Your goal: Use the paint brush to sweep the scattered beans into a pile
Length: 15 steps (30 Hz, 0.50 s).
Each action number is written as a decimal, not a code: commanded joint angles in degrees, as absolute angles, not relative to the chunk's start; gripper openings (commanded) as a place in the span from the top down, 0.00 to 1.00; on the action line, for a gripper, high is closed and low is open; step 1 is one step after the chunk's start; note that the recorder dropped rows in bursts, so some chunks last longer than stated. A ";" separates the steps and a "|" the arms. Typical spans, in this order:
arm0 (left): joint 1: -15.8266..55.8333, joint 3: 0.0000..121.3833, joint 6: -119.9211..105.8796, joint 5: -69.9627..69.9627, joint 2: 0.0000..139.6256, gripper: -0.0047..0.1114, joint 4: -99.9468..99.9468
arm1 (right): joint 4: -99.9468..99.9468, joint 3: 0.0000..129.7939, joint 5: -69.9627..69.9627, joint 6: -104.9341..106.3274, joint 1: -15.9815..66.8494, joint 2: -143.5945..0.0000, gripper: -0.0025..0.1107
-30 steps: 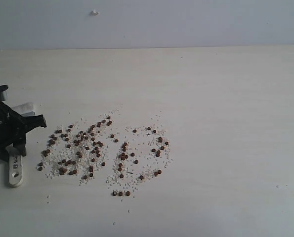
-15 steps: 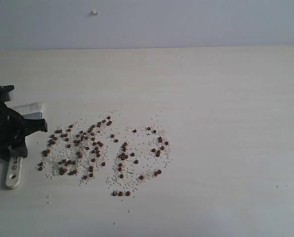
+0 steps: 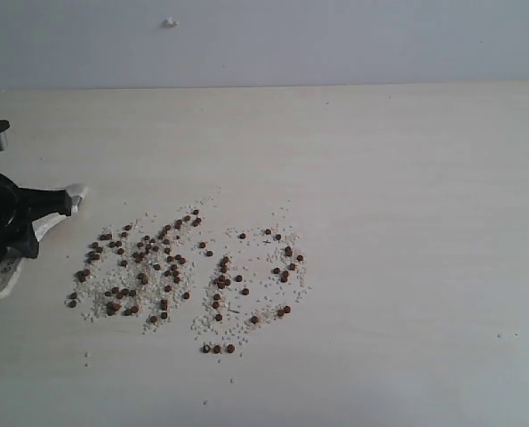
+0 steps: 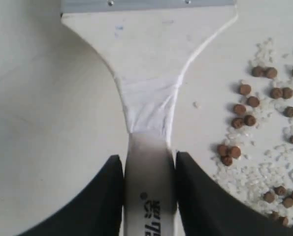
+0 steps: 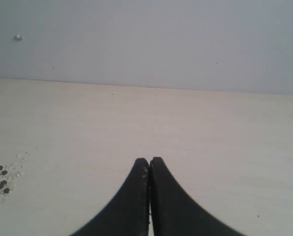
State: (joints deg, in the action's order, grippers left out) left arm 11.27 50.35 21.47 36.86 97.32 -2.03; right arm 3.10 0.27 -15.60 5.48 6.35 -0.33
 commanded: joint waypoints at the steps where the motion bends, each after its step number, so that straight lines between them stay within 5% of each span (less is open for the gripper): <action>1: 11.56 52.43 19.71 36.84 96.37 0.96 -4.65 | 2.93 0.00 -15.21 5.87 6.06 0.00 0.98; 15: 10.85 59.56 15.08 36.39 96.37 0.96 -9.89 | 3.20 0.00 -15.21 5.88 6.06 0.00 0.98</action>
